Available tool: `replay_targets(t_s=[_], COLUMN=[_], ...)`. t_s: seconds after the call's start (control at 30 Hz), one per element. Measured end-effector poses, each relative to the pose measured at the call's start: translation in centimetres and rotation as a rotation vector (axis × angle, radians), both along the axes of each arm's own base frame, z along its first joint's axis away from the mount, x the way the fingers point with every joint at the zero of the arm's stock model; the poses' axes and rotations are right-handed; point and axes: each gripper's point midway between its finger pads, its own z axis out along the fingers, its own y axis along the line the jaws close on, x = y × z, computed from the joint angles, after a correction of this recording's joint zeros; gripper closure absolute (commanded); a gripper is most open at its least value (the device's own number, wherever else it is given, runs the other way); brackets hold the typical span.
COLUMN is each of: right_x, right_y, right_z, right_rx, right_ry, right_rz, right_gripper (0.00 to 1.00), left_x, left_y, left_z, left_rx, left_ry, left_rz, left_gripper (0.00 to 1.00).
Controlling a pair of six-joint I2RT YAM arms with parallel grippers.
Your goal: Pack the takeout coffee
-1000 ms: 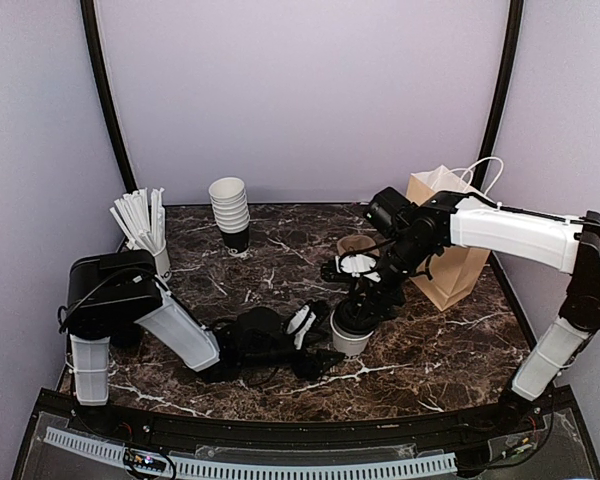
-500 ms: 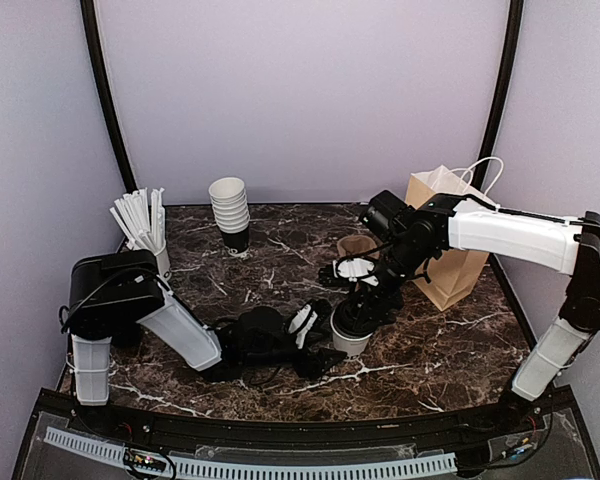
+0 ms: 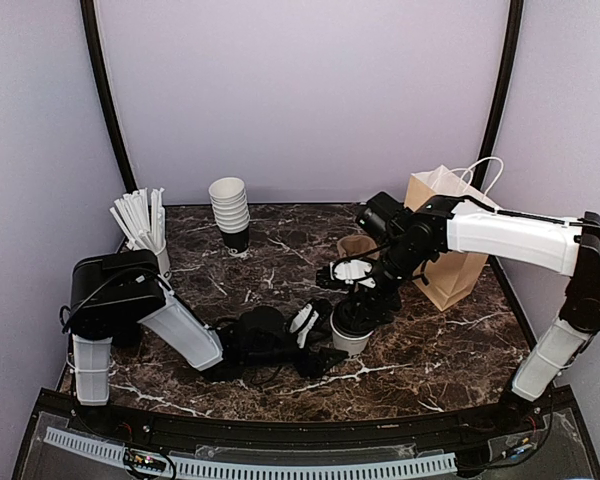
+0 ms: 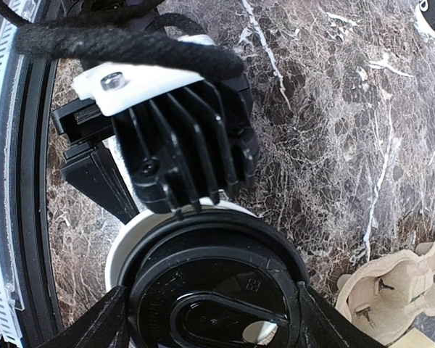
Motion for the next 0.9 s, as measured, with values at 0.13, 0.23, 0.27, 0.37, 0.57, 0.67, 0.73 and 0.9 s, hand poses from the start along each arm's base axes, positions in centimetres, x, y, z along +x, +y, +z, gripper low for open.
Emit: replay_targets(t_s=[0.13,0.23,0.27,0.37,0.57,0.67,0.73,0.9], right_x=[-0.26,-0.56,-0.65,-0.78,-0.75,-0.61,-0.66,-0.73], right_y=[0.11,0.27,0.31,0.37,0.29,0.40,0.45,0.67], right_z=[0.20,0.38,0.41,0.45,-0.01,-0.02,-0.02,-0.02], right_rx=[-0.002,-0.002,-0.003,-0.004,-0.019,-0.020,-0.021,-0.021], right_ry=[0.002,0.003,0.003,0.004,0.011,0.008,0.008,0.008], right_rz=[0.006,0.015,0.018,0.022,0.020,0.020,0.022,0.025], right_gripper=[0.24,0.24,0.24,0.24,0.23,0.22,0.22,0.22], left_x=[0.00,0.02,0.02,0.03,0.04,0.04,0.07,0.11], left_y=[0.01,-0.03,-0.03,-0.04,-0.06,-0.06,-0.05,-0.02], left_z=[-0.04,-0.10,-0.12,-0.10,-0.09,-0.09,-0.11,-0.18], left_rx=[0.000,0.001,0.001,0.001,0.001,0.001,0.001,0.003], left_ry=[0.001,0.001,0.002,0.001,0.001,0.001,0.001,0.002], left_rz=[0.001,0.001,0.001,0.001,0.001,0.001,0.003,0.005], left_gripper=[0.27,0.27,0.27,0.27,0.27,0.27,0.27,0.27])
